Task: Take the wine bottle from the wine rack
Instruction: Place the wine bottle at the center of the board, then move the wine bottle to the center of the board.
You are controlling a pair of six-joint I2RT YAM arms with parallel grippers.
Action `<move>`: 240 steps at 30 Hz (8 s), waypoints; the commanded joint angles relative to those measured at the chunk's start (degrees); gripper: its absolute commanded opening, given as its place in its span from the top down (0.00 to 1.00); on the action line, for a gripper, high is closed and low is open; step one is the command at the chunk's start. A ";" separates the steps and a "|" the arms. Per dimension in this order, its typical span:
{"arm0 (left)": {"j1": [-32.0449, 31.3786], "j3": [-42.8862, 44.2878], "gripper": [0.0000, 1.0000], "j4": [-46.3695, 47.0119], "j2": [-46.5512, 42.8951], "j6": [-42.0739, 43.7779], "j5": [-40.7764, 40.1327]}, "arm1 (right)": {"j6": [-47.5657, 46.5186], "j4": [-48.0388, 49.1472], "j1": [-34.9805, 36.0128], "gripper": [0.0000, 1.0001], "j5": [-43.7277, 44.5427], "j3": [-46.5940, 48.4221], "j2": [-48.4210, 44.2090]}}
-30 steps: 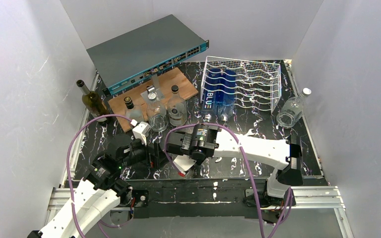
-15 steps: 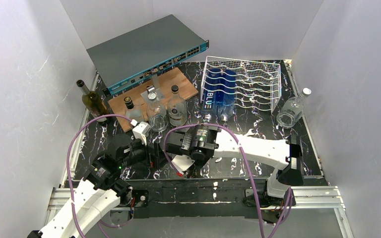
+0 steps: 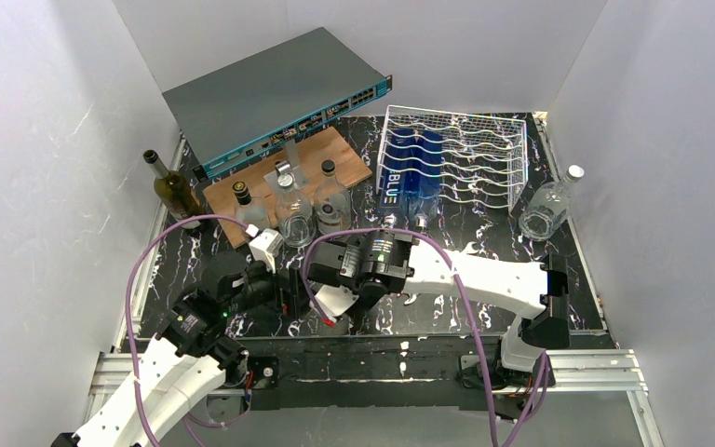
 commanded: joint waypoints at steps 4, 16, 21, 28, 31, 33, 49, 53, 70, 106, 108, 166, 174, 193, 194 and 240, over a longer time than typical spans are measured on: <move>-0.28 -1.07 0.01 1.35 0.12 1.78 -0.05 | -20.28 1.49 0.30 0.27 4.27 3.04 -0.33; -0.23 -1.02 0.01 1.27 0.74 2.21 -0.69 | -20.65 3.94 0.30 0.26 3.44 4.95 -0.18; -0.23 -1.06 0.01 1.28 0.67 2.23 -0.01 | -18.56 3.29 0.36 0.25 1.67 7.51 0.64; -0.23 -0.73 0.01 1.79 0.96 2.15 1.12 | -17.07 2.40 0.72 0.24 -0.41 7.23 -0.23; -0.26 -0.64 0.01 1.97 1.09 2.15 1.40 | -16.33 2.12 0.91 0.23 -1.01 7.36 -0.49; -0.26 -0.56 0.01 1.98 1.00 2.15 1.49 | -15.63 2.02 0.91 0.21 -1.53 8.08 -0.53; -0.23 -0.11 0.01 1.98 1.09 1.71 1.67 | -12.14 3.22 1.01 0.16 -2.30 9.82 -1.87; -0.23 -0.02 0.01 1.98 1.03 1.71 1.93 | -11.55 3.54 1.01 0.13 -2.68 11.41 -1.43; -0.23 -0.02 0.01 1.46 0.27 2.01 2.28 | -7.95 3.20 1.01 0.03 -4.13 15.96 -1.63; -0.24 9.99 0.01 2.50 -1.71 1.80 5.08 | 33.03 17.22 -45.74 0.02 -38.16 2.55 -9.82; -0.31 11.66 0.01 2.43 -0.90 2.02 4.45 | 35.06 17.42 -49.54 0.01 -43.21 0.80 -10.62; -36.62 30.34 0.96 -2.99 29.91 6.24 -59.44 | 51.93 59.27 -76.87 0.02 -78.91 -53.39 -36.39; -36.62 32.25 1.00 -10.76 25.35 5.39 -64.73 | 51.46 58.92 -76.86 0.02 -78.94 -53.39 -36.48; -35.54 36.63 1.00 -23.78 16.47 6.03 -76.56 | 51.06 58.65 -76.86 0.02 -78.72 -53.30 -36.39; -35.36 36.61 1.00 -24.02 16.33 6.48 -77.04 | 51.02 58.65 -76.86 0.02 -78.61 -53.30 -36.41; -1.85 22.69 1.00 -3.44 10.21 22.58 -74.49 | 49.38 57.35 -76.87 0.01 -78.52 -52.86 -37.16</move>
